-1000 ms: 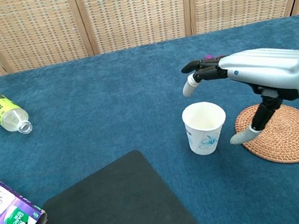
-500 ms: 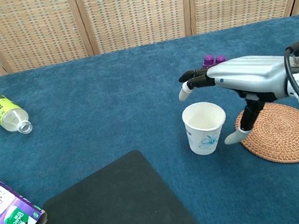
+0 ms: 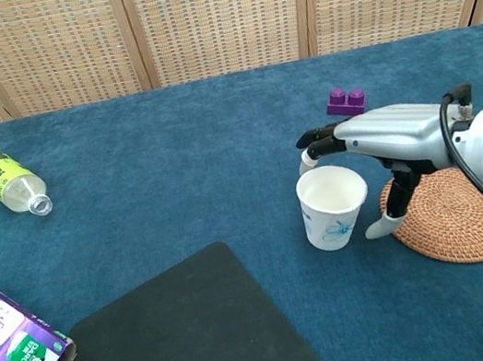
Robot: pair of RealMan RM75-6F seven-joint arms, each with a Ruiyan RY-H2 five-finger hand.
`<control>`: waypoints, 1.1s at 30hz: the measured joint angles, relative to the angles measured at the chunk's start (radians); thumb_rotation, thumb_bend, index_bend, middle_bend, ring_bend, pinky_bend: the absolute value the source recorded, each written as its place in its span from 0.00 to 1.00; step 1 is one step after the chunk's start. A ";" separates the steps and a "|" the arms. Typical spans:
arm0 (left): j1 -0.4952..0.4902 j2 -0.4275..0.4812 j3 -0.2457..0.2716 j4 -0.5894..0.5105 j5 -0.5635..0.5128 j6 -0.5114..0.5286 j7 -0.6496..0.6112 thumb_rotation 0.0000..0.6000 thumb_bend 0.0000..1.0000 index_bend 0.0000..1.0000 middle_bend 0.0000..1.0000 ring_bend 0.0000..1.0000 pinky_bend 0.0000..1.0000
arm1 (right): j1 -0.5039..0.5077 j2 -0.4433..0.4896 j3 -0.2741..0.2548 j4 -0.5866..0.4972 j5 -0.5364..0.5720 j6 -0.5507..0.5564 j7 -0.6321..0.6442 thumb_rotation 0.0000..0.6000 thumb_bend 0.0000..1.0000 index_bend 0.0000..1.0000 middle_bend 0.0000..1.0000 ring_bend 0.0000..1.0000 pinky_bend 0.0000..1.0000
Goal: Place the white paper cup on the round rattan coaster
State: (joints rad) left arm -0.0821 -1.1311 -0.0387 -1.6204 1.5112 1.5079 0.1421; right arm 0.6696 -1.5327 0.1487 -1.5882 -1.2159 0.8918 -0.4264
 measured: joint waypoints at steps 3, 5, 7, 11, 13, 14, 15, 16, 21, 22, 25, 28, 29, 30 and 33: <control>0.000 0.000 0.001 0.000 0.002 0.001 -0.001 0.00 0.06 0.00 0.00 0.00 0.00 | 0.003 -0.005 -0.003 0.008 0.002 0.002 0.011 1.00 0.03 0.36 0.16 0.05 0.10; 0.000 -0.001 0.001 0.000 0.002 0.000 -0.001 0.00 0.06 0.00 0.00 0.00 0.00 | 0.004 -0.008 -0.007 0.015 0.000 0.006 0.020 1.00 0.03 0.38 0.18 0.06 0.11; 0.000 -0.001 0.001 0.001 0.002 -0.001 -0.001 0.00 0.06 0.00 0.00 0.00 0.00 | 0.004 -0.009 -0.011 0.017 -0.002 0.009 0.025 1.00 0.03 0.40 0.19 0.06 0.11; -0.002 -0.002 0.001 0.002 0.001 -0.002 0.000 0.00 0.06 0.00 0.00 0.00 0.00 | 0.006 -0.007 -0.014 0.010 -0.006 0.017 0.028 1.00 0.03 0.42 0.20 0.07 0.12; -0.001 -0.002 0.001 0.002 0.001 -0.002 0.000 0.00 0.06 0.00 0.00 0.00 0.00 | 0.008 -0.001 -0.013 0.002 -0.008 0.021 0.026 1.00 0.03 0.42 0.20 0.07 0.12; -0.001 -0.002 0.001 0.002 0.001 -0.001 -0.001 0.00 0.06 0.00 0.00 0.00 0.00 | 0.010 0.005 -0.012 -0.006 -0.009 0.024 0.021 1.00 0.03 0.42 0.20 0.07 0.12; -0.001 -0.002 0.000 0.002 0.000 0.000 -0.001 0.00 0.06 0.00 0.00 0.00 0.00 | 0.011 0.011 -0.011 -0.013 -0.009 0.028 0.016 1.00 0.03 0.42 0.20 0.07 0.12; -0.001 -0.002 0.000 0.002 0.000 0.000 -0.002 0.00 0.06 0.00 0.00 0.00 0.00 | 0.012 0.021 -0.010 -0.023 -0.009 0.033 0.009 1.00 0.03 0.41 0.20 0.07 0.12; 0.000 0.000 0.000 0.002 0.000 0.001 -0.004 0.00 0.06 0.00 0.00 0.00 0.00 | 0.006 0.092 -0.002 -0.076 0.007 0.059 -0.027 1.00 0.03 0.41 0.20 0.07 0.12; 0.000 0.000 0.000 0.003 0.000 0.001 -0.004 0.00 0.06 0.00 0.00 0.00 0.00 | 0.004 0.111 -0.001 -0.087 0.014 0.063 -0.035 1.00 0.03 0.42 0.20 0.07 0.12; 0.000 0.000 0.001 0.002 0.002 0.002 -0.004 0.00 0.06 0.00 0.00 0.00 0.00 | -0.003 0.183 -0.001 -0.125 0.044 0.076 -0.068 1.00 0.03 0.42 0.20 0.07 0.12; 0.000 0.000 0.001 0.000 0.004 0.002 -0.001 0.00 0.06 0.00 0.00 0.00 0.00 | -0.011 0.237 -0.004 -0.149 0.072 0.084 -0.090 1.00 0.03 0.42 0.19 0.07 0.12; 0.000 0.000 0.002 -0.001 0.005 0.002 0.000 0.00 0.06 0.00 0.00 0.00 0.00 | -0.015 0.259 -0.007 -0.158 0.086 0.086 -0.095 1.00 0.03 0.42 0.19 0.07 0.12; -0.001 -0.001 0.003 -0.002 0.005 0.002 0.002 0.00 0.06 0.00 0.00 0.00 0.00 | -0.019 0.275 -0.010 -0.164 0.097 0.087 -0.099 1.00 0.03 0.42 0.19 0.07 0.12; -0.002 -0.003 0.004 -0.004 0.010 0.001 0.008 0.00 0.06 0.00 0.00 0.00 0.00 | -0.030 0.313 -0.026 -0.178 0.125 0.084 -0.101 1.00 0.03 0.42 0.19 0.07 0.12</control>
State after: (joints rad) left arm -0.0839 -1.1339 -0.0343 -1.6242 1.5208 1.5086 0.1498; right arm 0.6400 -1.2199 0.1226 -1.7661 -1.0906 0.9759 -0.5275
